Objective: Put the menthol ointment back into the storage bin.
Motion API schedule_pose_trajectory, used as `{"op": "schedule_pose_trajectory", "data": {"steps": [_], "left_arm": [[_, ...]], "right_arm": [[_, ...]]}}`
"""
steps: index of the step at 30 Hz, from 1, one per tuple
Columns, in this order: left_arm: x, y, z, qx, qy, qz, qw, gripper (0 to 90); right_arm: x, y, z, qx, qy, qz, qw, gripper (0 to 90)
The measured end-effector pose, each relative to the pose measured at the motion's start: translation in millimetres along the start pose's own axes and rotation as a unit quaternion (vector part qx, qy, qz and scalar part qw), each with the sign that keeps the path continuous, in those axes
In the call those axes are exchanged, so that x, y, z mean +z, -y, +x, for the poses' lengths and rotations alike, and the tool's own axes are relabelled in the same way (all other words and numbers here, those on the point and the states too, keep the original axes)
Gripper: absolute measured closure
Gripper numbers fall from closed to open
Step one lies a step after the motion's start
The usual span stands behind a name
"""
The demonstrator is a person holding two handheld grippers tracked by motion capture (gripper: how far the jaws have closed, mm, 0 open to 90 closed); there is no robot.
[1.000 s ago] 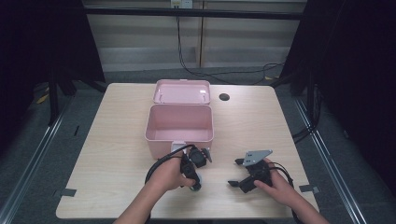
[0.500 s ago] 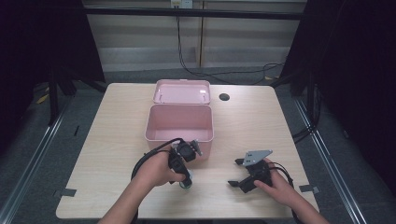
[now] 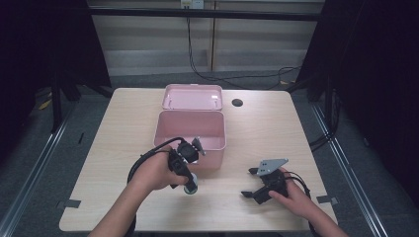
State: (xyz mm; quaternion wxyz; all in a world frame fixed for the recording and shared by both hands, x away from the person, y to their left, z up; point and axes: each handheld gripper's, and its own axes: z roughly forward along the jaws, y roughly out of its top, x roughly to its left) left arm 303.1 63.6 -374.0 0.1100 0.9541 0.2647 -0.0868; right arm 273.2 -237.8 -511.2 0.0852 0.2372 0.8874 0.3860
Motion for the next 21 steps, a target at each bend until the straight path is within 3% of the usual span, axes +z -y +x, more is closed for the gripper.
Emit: {"op": "schedule_pose_trajectory", "data": {"steps": [12, 21], "left_arm": [[-33.5, 1.1, 9.3, -0.025, -0.003, -0.007, 0.9997, 50.0], [-53.4, -4.7, 16.3, -0.029, -0.008, -0.016, 0.9994, 50.0]], "right_arm": [[0.0, 0.0, 0.0, 0.0, 0.0, 0.0, 1.0, 11.0], [-0.1, 0.0, 0.0, 0.0, 0.0, 0.001, 1.0, 11.0]]}}
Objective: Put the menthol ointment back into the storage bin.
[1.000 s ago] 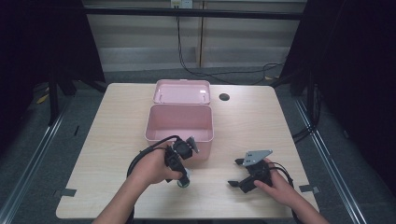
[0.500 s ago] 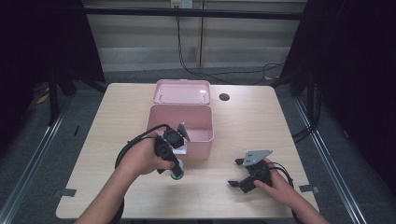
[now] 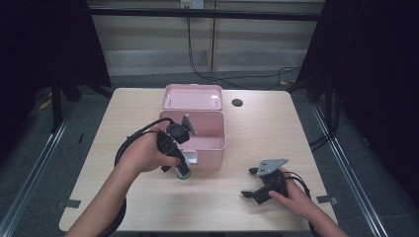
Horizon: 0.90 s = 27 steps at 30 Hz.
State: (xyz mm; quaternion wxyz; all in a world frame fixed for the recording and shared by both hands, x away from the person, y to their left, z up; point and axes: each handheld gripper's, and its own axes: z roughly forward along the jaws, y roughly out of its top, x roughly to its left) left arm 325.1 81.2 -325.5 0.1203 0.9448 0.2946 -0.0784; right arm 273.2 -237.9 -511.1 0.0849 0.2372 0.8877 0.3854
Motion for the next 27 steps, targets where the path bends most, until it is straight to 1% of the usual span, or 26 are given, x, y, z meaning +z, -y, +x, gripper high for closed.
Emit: {"op": "schedule_pose_trajectory", "data": {"steps": [2, 3, 4, 6, 9, 11, 13, 14, 17, 21, 23, 24, 27], "left_arm": [[-5.4, -3.4, 0.2, -0.006, -0.002, 0.0, 1.0, 50.0], [-5.4, -3.4, 0.2, -0.006, -0.002, 0.0, 1.0, 50.0], [-9.5, -6.4, 0.5, -0.006, -0.004, 0.0, 1.0, 50.0], [-12.2, -8.6, 1.1, -0.005, -0.003, -0.002, 1.0, 50.0], [-18.6, -14.7, 1.6, -0.01, -0.008, -0.004, 0.9999, 50.0], [-20.1, -16.5, 2.0, -0.01, -0.007, -0.007, 0.9999, 50.0], [-24.0, -20.1, 2.1, -0.01, -0.011, -0.006, 0.9999, 50.0], [-26.4, -22.9, 1.5, -0.014, -0.012, -0.011, 0.9998, 50.0], [-29.3, -26.2, 1.4, -0.012, -0.012, -0.01, 0.9998, 50.0], [-36.5, -33.0, 2.9, -0.02, -0.015, -0.015, 0.9996, 50.0], [-37.6, -34.3, 3.5, -0.02, -0.017, -0.016, 0.9995, 50.0], [-39.7, -36.9, 5.3, -0.025, -0.019, -0.018, 0.9993, 50.0], [-41.2, -39.7, 7.3, -0.027, -0.023, -0.018, 0.9992, 50.0]], "right_arm": [[0.0, 0.0, 0.0, 0.0, 0.0, 0.0, 1.0, 11.0], [0.0, 0.0, 0.0, 0.0, 0.0, 0.0, 1.0, 11.0], [0.0, 0.0, 0.0, 0.0, 0.0, 0.0, 1.0, 11.0], [0.0, 0.0, 0.0, 0.0, 0.0, 0.0, 1.0, 11.0], [0.0, 0.0, 0.0, 0.0, 0.0, 0.0, 1.0, 11.0], [0.0, 0.0, 0.0, 0.0, 0.0, 0.0, 1.0, 11.0], [0.0, 0.0, 0.0, 0.0, 0.0, 0.0, 1.0, 11.0], [0.0, 0.0, 0.0, 0.0, 0.0, 0.0, 1.0, 11.0], [0.0, 0.0, 0.0, 0.0, 0.0, 0.0, 1.0, 11.1], [0.0, 0.0, 0.0, 0.0, 0.0, 0.0, 1.0, 11.0], [0.0, 0.0, 0.0, 0.0, 0.0, 0.0, 1.0, 11.0], [0.0, 0.0, 0.0, 0.0, 0.0, 0.0, 1.0, 11.0], [0.0, 0.0, 0.0, 0.0, 0.0, 0.0, 1.0, 11.0]]}}
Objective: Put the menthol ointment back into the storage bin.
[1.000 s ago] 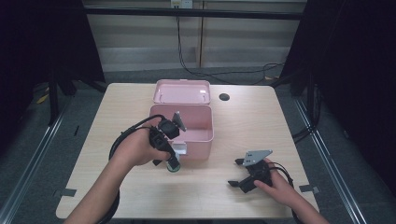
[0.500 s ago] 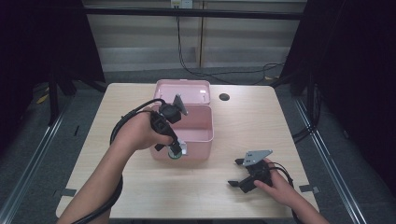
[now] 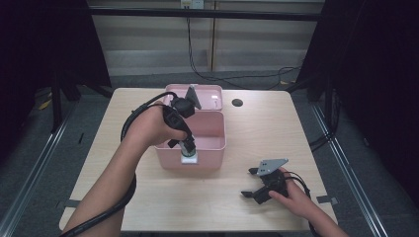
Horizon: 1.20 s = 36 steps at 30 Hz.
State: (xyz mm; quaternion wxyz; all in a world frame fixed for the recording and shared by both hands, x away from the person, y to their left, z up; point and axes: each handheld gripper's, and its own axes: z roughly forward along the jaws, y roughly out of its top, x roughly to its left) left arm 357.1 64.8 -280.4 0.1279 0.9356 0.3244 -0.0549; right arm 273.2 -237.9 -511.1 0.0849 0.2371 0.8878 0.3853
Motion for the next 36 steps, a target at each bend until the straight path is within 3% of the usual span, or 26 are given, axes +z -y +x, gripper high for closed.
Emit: {"op": "schedule_pose_trajectory", "data": {"steps": [3, 14, 26, 36], "left_arm": [[-2.8, -6.4, 4.3, -0.013, -0.011, -0.003, 0.9999, 50.0], [-0.4, -22.3, 18.1, -0.039, -0.016, -0.014, 0.999, 50.0], [16.7, -35.0, 41.1, -0.078, -0.039, -0.016, 0.9961, 50.0], [27.6, -42.0, 54.8, -0.089, -0.044, -0.017, 0.9949, 50.0]], "right_arm": [[-0.1, 0.0, 0.1, 0.001, 0.0, 0.001, 1.0, 11.0], [-0.1, 0.0, 0.1, 0.0, -0.001, 0.001, 1.0, 11.0], [-0.2, 0.0, 0.1, 0.0, -0.001, 0.001, 1.0, 11.0], [-0.3, 0.1, 0.2, 0.001, -0.001, 0.002, 1.0, 11.0]]}}
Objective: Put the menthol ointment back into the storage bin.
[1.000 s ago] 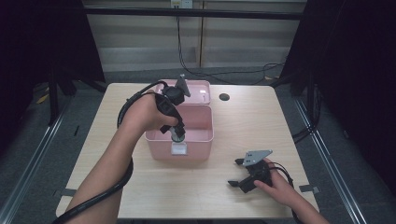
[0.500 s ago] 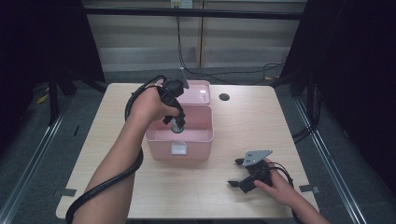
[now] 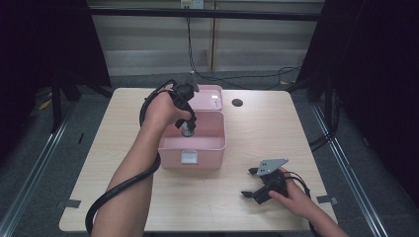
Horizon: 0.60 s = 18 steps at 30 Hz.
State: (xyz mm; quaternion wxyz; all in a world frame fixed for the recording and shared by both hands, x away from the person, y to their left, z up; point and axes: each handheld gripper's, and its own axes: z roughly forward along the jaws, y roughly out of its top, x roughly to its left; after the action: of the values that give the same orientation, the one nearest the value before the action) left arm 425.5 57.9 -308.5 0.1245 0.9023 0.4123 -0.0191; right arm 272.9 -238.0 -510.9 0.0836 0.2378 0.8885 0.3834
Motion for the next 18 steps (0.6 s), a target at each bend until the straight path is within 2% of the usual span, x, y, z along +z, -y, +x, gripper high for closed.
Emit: {"op": "schedule_pose_trajectory", "data": {"steps": [3, 5, 11, 15, 18], "left_arm": [[3.5, -1.9, 1.7, -0.005, -0.006, 0.002, 1.0, 50.0], [7.4, -3.5, 3.5, -0.009, 0.001, -0.001, 1.0, 50.0], [14.0, -5.9, 7.7, -0.013, -0.006, -0.001, 0.9999, 50.0], [19.2, -7.2, 13.0, -0.027, -0.006, 0.0, 0.9996, 50.0], [24.4, -8.7, 15.8, -0.029, -0.003, -0.002, 0.9996, 50.0]], "right_arm": [[0.0, 0.0, 0.0, 0.0, 0.0, 0.0, 1.0, 11.0], [0.0, 0.0, 0.0, 0.0, 0.0, 0.0, 1.0, 11.0], [0.0, 0.0, 0.0, 0.0, 0.0, 0.0, 1.0, 11.0], [0.0, 0.0, 0.0, 0.0, 0.0, 0.0, 1.0, 11.1], [0.1, 0.0, -0.2, -0.001, 0.0, -0.001, 1.0, 11.0]]}}
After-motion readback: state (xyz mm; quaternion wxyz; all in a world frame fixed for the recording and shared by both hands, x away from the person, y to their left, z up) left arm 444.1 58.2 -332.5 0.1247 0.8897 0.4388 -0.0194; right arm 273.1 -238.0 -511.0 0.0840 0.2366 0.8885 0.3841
